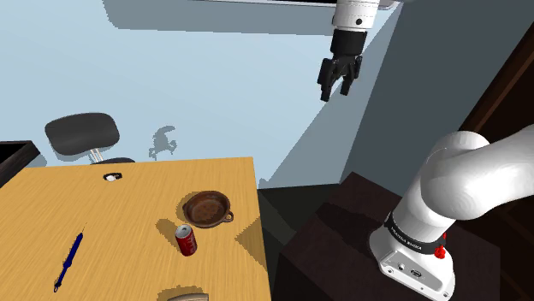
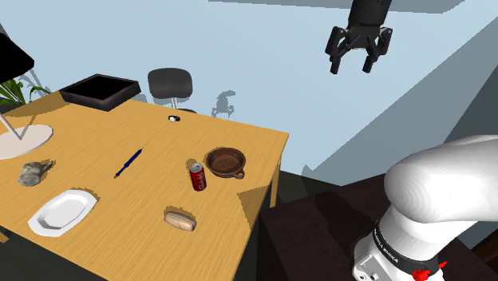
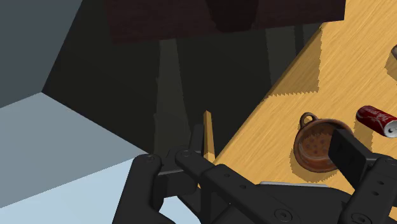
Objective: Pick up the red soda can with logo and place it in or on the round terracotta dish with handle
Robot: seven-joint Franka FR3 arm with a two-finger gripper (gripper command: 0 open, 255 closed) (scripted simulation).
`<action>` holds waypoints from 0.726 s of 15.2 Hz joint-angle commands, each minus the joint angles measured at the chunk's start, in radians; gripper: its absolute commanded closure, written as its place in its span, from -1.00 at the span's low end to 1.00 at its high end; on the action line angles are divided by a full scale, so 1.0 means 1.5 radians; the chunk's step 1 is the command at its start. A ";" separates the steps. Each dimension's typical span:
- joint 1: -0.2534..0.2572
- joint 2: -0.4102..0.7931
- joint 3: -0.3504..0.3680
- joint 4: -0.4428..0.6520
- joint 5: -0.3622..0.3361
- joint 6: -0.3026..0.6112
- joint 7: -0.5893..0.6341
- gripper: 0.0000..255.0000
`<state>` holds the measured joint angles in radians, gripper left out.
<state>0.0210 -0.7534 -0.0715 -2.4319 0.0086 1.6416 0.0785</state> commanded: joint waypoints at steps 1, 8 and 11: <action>0.000 0.000 0.000 0.000 0.000 0.000 0.000 -1.00; 0.035 0.065 0.075 -0.061 0.047 0.133 0.081 -1.00; 0.050 0.109 0.107 -0.073 0.064 0.192 0.115 -1.00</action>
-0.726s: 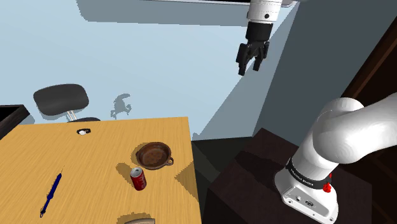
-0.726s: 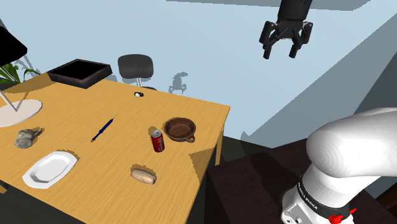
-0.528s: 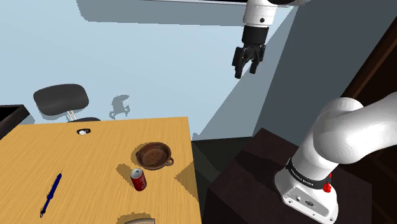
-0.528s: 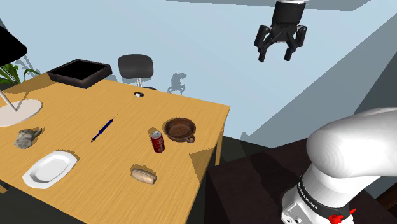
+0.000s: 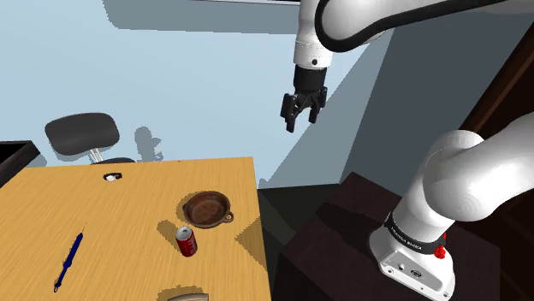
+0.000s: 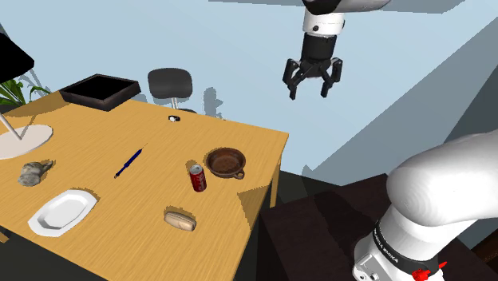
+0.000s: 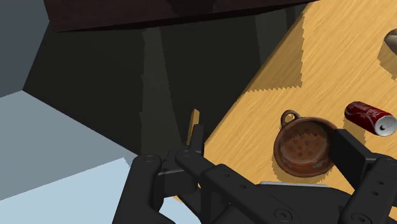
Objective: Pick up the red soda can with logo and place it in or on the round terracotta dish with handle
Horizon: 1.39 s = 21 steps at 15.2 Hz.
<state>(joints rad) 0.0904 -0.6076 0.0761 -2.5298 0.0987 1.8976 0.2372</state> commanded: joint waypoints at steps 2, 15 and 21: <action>0.012 0.046 0.030 -0.011 0.014 0.062 0.032 -1.00; 0.046 0.341 0.157 0.062 -0.012 0.294 0.208 -1.00; 0.071 0.502 0.179 0.149 -0.096 0.362 0.320 -1.00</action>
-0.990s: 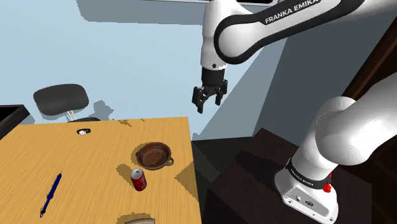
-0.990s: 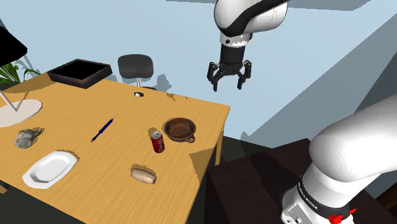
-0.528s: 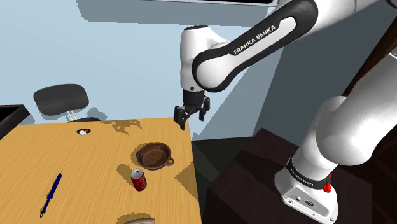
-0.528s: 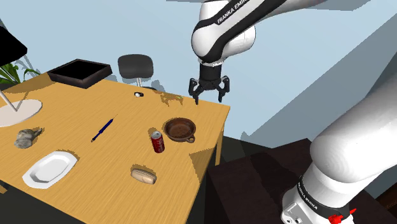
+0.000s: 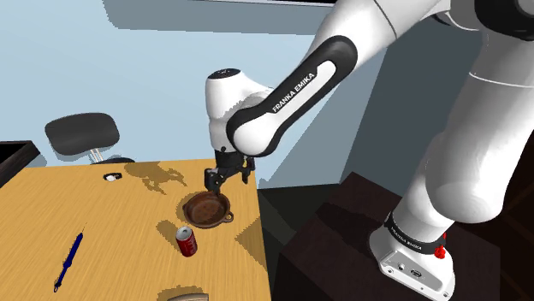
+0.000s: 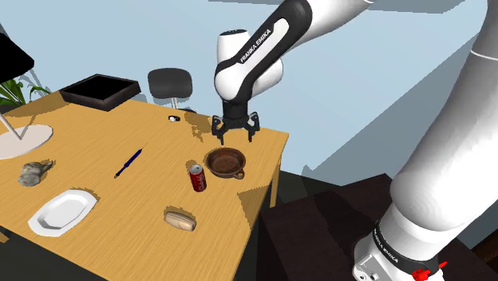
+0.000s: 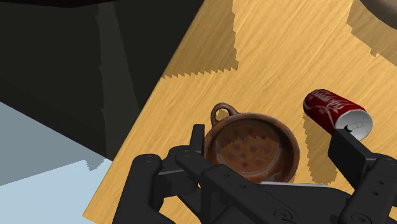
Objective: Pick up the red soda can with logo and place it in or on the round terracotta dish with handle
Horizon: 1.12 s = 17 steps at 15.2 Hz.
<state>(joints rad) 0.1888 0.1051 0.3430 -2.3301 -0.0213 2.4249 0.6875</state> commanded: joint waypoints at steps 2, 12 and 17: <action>0.022 0.081 -0.001 0.052 -0.048 0.024 0.056 -1.00; 0.132 0.341 -0.050 0.285 -0.153 0.039 0.184 -1.00; 0.172 0.444 -0.069 0.396 -0.169 0.029 0.208 -1.00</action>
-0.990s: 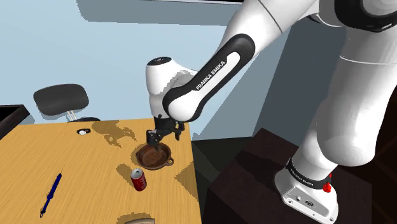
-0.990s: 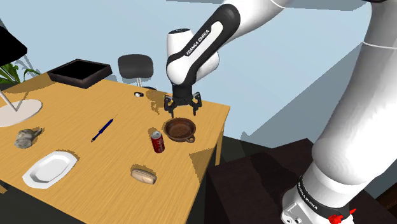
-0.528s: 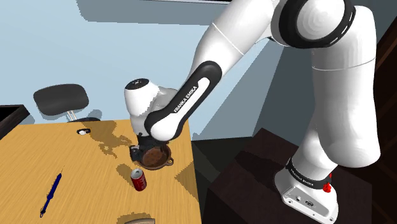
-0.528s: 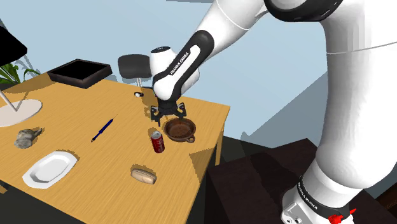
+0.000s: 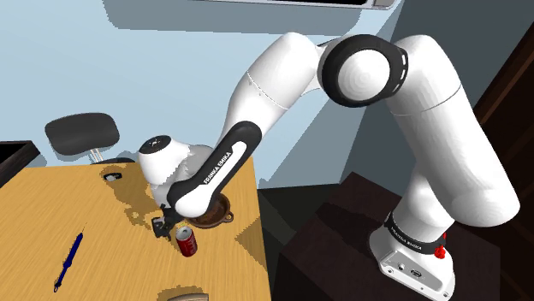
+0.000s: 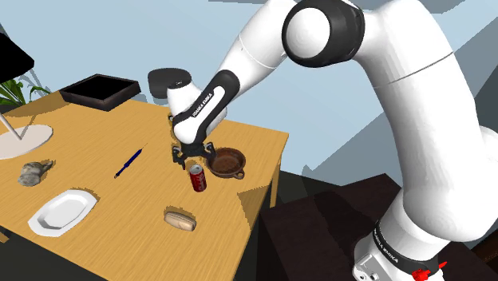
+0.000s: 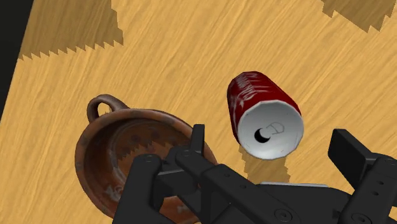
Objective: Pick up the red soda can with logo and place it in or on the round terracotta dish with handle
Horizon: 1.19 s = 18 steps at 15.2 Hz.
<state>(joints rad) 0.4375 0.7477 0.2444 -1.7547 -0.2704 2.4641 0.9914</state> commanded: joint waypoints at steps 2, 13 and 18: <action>0.009 0.030 -0.007 0.018 -0.007 0.012 0.007 -1.00; 0.016 0.064 -0.016 0.031 -0.014 0.033 0.011 -1.00; 0.016 0.064 -0.016 0.032 -0.014 0.033 0.011 1.00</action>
<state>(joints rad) 0.4607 0.8430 0.2210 -1.7070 -0.2907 2.5132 1.0076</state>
